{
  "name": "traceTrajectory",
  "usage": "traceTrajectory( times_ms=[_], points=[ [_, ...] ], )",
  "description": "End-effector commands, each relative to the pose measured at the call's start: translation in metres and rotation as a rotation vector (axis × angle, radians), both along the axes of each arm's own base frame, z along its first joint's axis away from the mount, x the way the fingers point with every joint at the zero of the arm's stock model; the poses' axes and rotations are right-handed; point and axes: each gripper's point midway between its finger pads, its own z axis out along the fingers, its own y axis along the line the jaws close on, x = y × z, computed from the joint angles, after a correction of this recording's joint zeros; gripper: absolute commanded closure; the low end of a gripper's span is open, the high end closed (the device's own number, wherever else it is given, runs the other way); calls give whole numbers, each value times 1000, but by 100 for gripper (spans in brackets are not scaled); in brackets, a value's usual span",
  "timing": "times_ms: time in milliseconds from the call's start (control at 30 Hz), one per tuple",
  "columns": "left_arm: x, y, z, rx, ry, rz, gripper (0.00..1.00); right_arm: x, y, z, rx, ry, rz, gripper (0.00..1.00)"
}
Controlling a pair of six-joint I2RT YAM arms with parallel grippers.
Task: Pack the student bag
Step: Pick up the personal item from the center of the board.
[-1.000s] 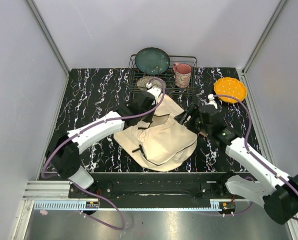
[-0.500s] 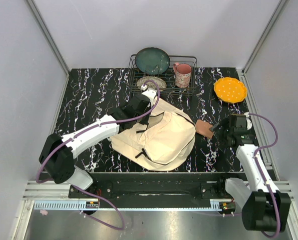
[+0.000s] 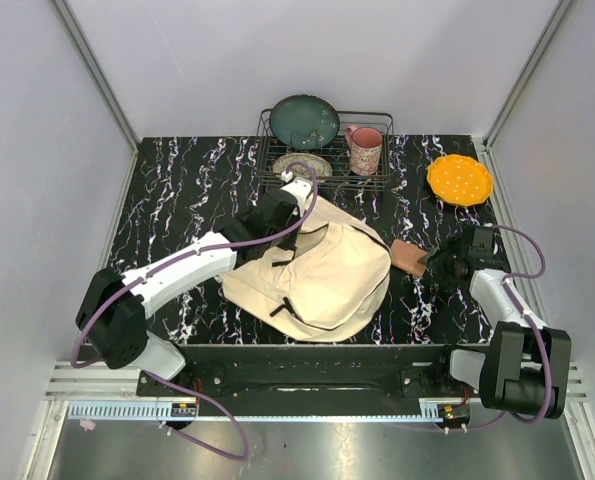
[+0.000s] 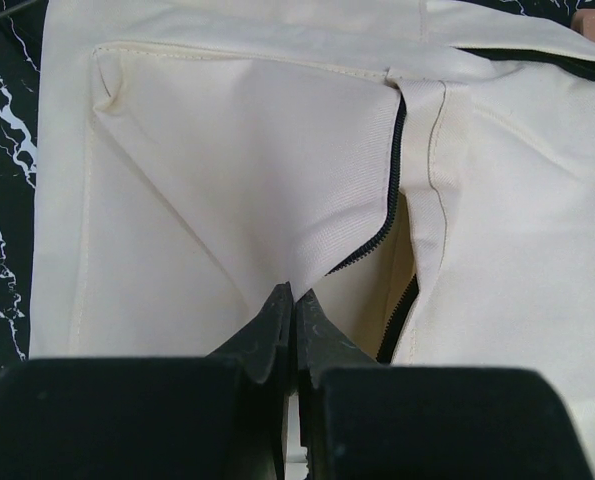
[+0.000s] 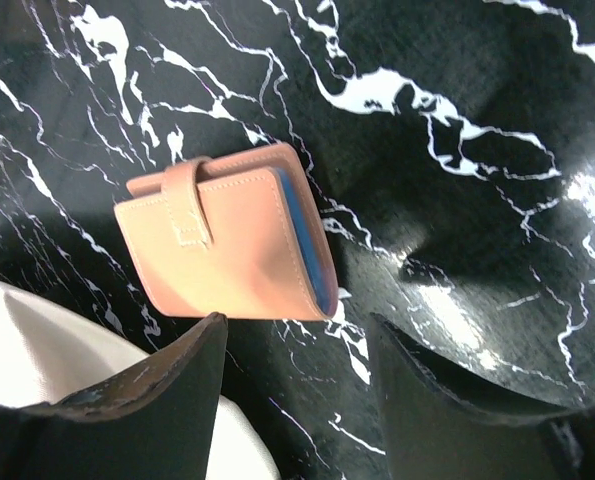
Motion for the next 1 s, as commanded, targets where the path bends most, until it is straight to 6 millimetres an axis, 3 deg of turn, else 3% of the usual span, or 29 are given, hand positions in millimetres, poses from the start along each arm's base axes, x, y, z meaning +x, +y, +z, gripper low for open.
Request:
traceTrajectory(
  times_ms=[0, 433, 967],
  points=[
    [11, -12, 52, -123, -135, -28, 100, 17, -1, 10, -3, -87, 39, 37],
    [8, -14, 46, -113, -131, -66, 100, 23, 8, 11, 34, -114, 117, 37],
    [7, -19, 39, -118, -110, -89, 100, 30, 15, -7, 76, -84, 166, 46]
  ],
)
